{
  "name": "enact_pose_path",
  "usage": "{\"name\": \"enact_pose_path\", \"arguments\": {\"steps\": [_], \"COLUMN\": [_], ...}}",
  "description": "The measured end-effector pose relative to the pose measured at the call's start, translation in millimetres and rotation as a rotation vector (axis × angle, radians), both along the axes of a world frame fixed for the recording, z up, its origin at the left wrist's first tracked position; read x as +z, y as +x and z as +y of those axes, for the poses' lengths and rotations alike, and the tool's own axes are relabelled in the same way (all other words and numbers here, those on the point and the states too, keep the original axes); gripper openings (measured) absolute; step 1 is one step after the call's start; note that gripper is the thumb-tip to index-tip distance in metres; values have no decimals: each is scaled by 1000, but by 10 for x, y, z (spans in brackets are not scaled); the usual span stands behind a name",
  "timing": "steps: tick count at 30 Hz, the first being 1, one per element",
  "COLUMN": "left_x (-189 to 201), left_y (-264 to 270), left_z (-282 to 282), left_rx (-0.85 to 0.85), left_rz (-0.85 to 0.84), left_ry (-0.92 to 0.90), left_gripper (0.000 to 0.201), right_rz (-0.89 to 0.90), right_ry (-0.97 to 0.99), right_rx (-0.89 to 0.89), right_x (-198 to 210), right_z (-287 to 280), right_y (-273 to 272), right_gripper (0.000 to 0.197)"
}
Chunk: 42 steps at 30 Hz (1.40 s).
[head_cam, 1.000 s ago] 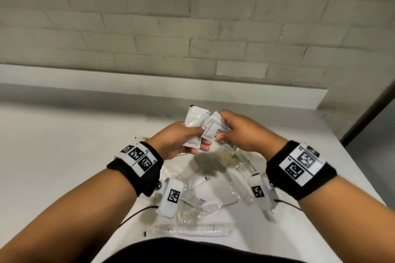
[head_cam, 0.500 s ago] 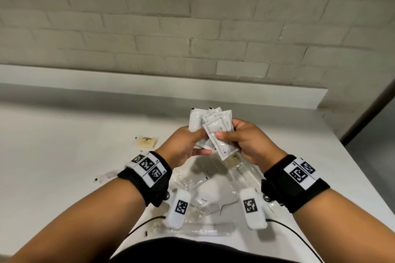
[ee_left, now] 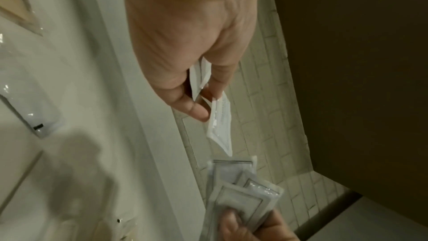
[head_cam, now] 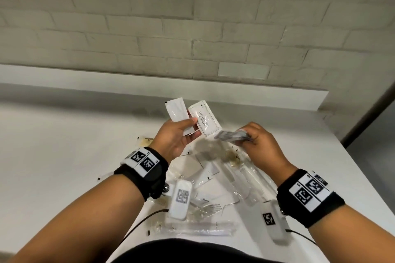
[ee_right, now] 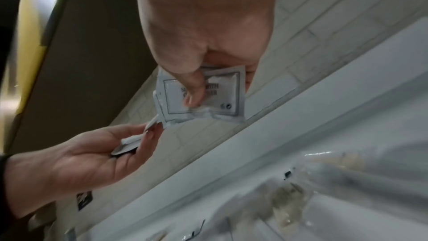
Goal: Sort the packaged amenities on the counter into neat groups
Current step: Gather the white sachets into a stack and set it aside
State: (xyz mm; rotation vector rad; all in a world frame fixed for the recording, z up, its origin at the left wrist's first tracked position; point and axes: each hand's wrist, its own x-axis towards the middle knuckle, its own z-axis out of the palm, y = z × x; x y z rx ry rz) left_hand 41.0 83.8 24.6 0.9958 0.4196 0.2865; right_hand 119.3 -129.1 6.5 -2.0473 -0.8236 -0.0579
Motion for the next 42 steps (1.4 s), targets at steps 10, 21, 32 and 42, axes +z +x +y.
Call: {"name": "enact_pose_path", "arguments": {"steps": [10, 21, 32, 42], "left_x": [19, 242, 42, -55], "left_y": [-65, -75, -108, -124], "left_z": [-32, -140, -83, -159], "left_rx": [-23, -373, -292, -245], "left_rz": [57, 28, 135, 87], "left_ry": [236, 389, 192, 255], "left_gripper": [17, 35, 73, 14], "right_rz": [589, 516, 511, 662], "right_ry": [512, 41, 67, 564], "right_rx": [90, 343, 215, -9], "right_x": [336, 458, 129, 136], "right_z": [-46, 213, 113, -102], "right_y": [55, -102, -164, 54], "right_gripper": [21, 23, 21, 22]}}
